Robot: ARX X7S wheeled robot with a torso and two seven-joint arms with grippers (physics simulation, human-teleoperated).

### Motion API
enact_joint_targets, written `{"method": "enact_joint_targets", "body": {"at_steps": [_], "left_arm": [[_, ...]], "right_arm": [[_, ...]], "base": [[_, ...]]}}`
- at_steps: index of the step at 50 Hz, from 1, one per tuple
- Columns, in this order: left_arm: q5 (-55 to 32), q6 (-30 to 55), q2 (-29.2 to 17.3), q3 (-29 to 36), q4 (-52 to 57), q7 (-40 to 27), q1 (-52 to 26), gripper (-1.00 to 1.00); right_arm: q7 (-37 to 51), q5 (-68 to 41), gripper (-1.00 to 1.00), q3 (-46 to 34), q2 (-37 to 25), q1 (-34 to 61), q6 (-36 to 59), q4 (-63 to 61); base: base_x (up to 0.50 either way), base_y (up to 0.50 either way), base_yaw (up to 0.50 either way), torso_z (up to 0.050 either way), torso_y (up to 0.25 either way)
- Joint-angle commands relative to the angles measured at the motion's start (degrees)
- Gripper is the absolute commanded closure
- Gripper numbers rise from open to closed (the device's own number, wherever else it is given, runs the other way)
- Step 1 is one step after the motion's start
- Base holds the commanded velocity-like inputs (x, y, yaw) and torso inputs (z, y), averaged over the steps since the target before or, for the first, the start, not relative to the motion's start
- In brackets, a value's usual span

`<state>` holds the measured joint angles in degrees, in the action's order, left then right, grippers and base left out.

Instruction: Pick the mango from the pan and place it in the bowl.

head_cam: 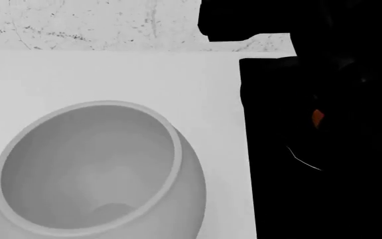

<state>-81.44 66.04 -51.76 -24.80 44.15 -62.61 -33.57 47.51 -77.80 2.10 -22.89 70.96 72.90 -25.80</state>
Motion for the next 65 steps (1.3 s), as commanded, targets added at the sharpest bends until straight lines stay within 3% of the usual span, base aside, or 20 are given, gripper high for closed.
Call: {"method": "enact_joint_targets", "body": {"at_steps": [1, 10, 24, 39, 47, 55, 65], "left_arm": [[0.0, -0.7, 0.0, -10.3, 2.2, 0.1, 10.1, -1.0], [5.3, -2.3, 1.7, -6.8, 1.4, 3.4, 9.9, -1.0], [6.4, -2.9, 1.5, -6.2, 1.1, 4.0, 10.0, -1.0], [6.7, -3.4, 1.7, -3.8, 0.9, 3.4, 8.7, -1.0], [6.4, -3.4, 1.5, -3.6, 0.7, 2.9, 8.5, -1.0], [8.1, -4.2, 2.3, -2.7, 0.4, 3.9, 9.0, -1.0], [9.3, -4.8, 2.7, -3.0, 0.5, 4.4, 10.6, -1.0]], "right_arm": [[2.7, -3.5, -1.0, -0.7, -1.0, 0.6, 2.9, 4.0], [17.9, -15.8, -1.0, -3.5, -3.7, 8.3, 11.3, 15.3], [22.4, -23.0, -1.0, -13.4, -7.9, 17.9, 15.6, 36.7], [10.8, -18.3, -1.0, -28.4, -10.5, 25.9, 15.3, 47.7], [0.5, -11.7, -1.0, -37.4, -11.0, 29.2, 16.3, 50.6], [-2.7, -9.6, -1.0, -42.7, -11.8, 31.4, 15.2, 52.5], [-13.1, -3.1, -1.0, -49.6, -10.9, 32.8, 12.3, 56.6]], "base": [[0.0, 0.0, 0.0, 0.0, 0.0], [0.0, 0.0, 0.0, 0.0, 0.0], [0.0, 0.0, 0.0, 0.0, 0.0], [0.0, 0.0, 0.0, 0.0, 0.0], [0.0, 0.0, 0.0, 0.0, 0.0], [0.0, 0.0, 0.0, 0.0, 0.0], [0.0, 0.0, 0.0, 0.0, 0.0]]}}
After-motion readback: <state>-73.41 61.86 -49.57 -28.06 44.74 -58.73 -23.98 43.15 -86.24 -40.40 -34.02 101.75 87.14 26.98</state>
